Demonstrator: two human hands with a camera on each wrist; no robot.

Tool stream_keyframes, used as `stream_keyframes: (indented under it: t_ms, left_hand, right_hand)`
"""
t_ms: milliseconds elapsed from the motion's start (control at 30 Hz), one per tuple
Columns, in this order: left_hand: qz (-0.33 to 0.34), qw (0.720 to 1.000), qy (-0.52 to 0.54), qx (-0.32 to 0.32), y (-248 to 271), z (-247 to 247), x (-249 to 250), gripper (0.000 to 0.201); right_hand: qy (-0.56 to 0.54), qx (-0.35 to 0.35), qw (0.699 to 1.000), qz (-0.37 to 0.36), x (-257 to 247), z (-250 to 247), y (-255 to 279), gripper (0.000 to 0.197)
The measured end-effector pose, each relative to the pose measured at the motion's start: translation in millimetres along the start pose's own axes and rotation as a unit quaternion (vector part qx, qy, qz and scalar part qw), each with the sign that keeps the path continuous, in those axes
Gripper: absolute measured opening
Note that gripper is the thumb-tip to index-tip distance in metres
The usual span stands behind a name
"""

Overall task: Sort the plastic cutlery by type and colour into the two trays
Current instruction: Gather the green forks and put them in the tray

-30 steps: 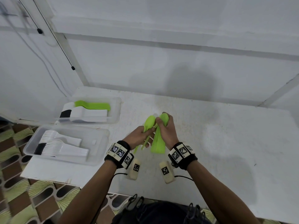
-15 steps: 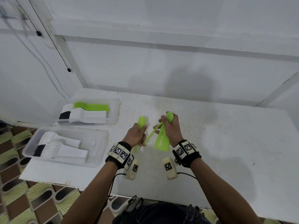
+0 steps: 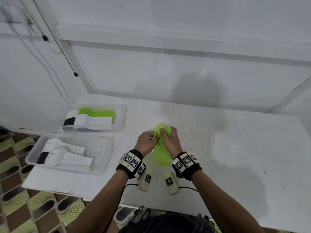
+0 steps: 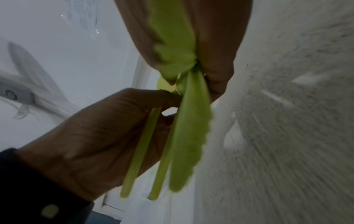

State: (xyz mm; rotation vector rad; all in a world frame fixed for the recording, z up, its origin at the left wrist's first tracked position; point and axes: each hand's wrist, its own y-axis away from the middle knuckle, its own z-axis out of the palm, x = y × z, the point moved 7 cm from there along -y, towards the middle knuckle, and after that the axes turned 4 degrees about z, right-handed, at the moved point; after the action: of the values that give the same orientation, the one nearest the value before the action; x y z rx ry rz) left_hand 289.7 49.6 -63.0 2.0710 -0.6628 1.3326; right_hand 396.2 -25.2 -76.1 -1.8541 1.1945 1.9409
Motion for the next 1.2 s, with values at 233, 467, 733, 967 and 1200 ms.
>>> stream_keyframes:
  t_ms: [233,467,733,967,1200]
  left_hand:
    - [-0.035,0.991,0.077,-0.107,12.6,1.8,-6.0,0.022]
    - [0.027,0.992,-0.127,0.002,14.5,-26.5,-7.0,0.035]
    - [0.004,0.994,-0.077,0.076,28.5,-48.3,-12.7,0.039]
    - [0.054,0.995,-0.025,0.086,33.7,-50.7,-18.1,0.032]
    - [-0.031,0.974,0.21,-0.084,58.1,-34.0,-8.0,0.04]
  right_hand:
    - [-0.022,0.003,1.0,0.004,4.7,-0.1,1.3,0.048]
    - [-0.092,-0.048,0.995,-0.005,-13.4,6.2,5.2,0.039]
    - [-0.064,-0.042,0.997,-0.031,-28.3,29.4,10.7,0.032]
    - [-0.006,0.022,0.999,-0.045,-24.4,51.5,22.1,0.031]
    - [-0.037,0.019,0.998,-0.042,-17.3,52.2,37.4,0.026]
